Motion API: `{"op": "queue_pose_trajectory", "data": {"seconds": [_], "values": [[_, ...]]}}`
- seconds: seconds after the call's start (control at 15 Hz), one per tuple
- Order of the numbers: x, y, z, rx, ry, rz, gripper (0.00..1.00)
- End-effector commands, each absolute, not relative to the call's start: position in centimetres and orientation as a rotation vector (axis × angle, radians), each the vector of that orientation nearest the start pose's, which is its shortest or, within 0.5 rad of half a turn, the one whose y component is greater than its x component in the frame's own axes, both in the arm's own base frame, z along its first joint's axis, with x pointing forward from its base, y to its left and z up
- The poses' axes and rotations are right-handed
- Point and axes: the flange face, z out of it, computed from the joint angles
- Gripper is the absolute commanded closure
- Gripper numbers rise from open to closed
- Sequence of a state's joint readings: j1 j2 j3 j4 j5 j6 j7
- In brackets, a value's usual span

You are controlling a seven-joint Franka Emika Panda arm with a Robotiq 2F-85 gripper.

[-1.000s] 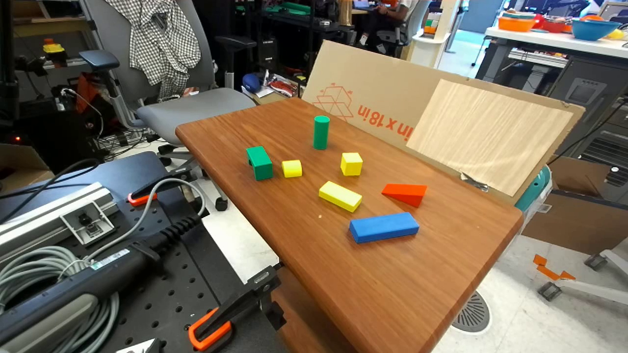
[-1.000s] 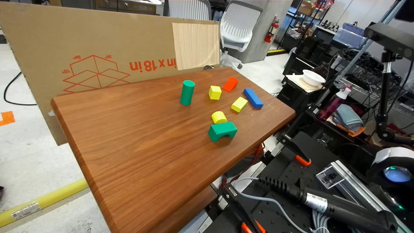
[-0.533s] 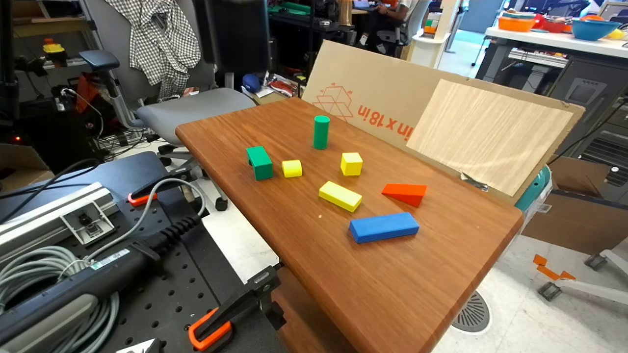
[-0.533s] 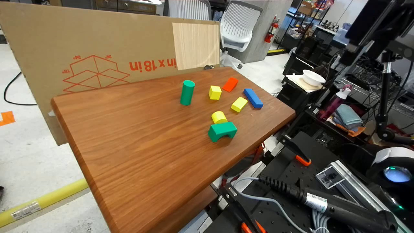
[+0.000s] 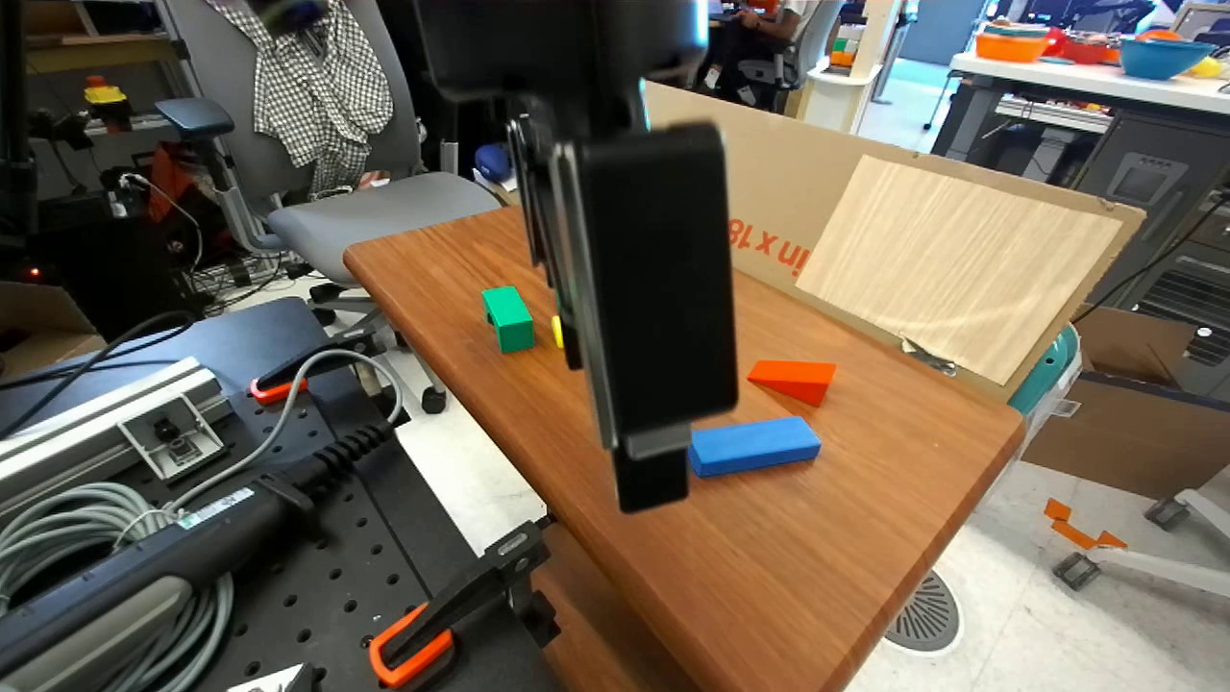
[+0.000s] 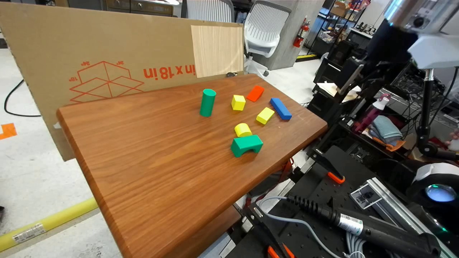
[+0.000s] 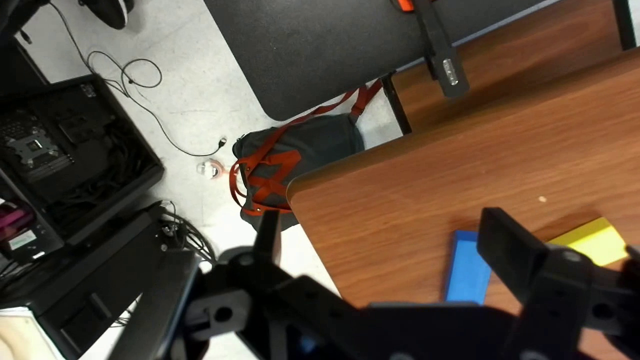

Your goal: Pick up the rectangular blue block and put it on top of the green block to the left.

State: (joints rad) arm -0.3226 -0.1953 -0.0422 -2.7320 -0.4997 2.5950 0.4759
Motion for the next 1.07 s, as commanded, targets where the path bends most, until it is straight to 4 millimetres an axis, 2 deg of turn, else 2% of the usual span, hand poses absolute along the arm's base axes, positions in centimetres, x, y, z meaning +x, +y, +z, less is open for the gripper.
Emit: {"op": "queue_pose_trajectory", "data": {"seconds": [0.0,0.13,0.4,0.67,0.87,1.0], "values": [[39.6,-13.9,24.6,-3.325,0.800,-0.127,0.00],[40.9,-13.8,22.6,-3.317,0.886,-0.139,0.00],[44.5,-13.0,20.1,-3.245,1.066,-0.206,0.00],[47.4,-11.6,17.7,-3.191,1.120,-0.234,0.00],[49.0,-11.5,16.3,-3.157,1.141,-0.224,0.00],[50.1,-11.9,16.3,-3.127,1.170,-0.222,0.00]]}}
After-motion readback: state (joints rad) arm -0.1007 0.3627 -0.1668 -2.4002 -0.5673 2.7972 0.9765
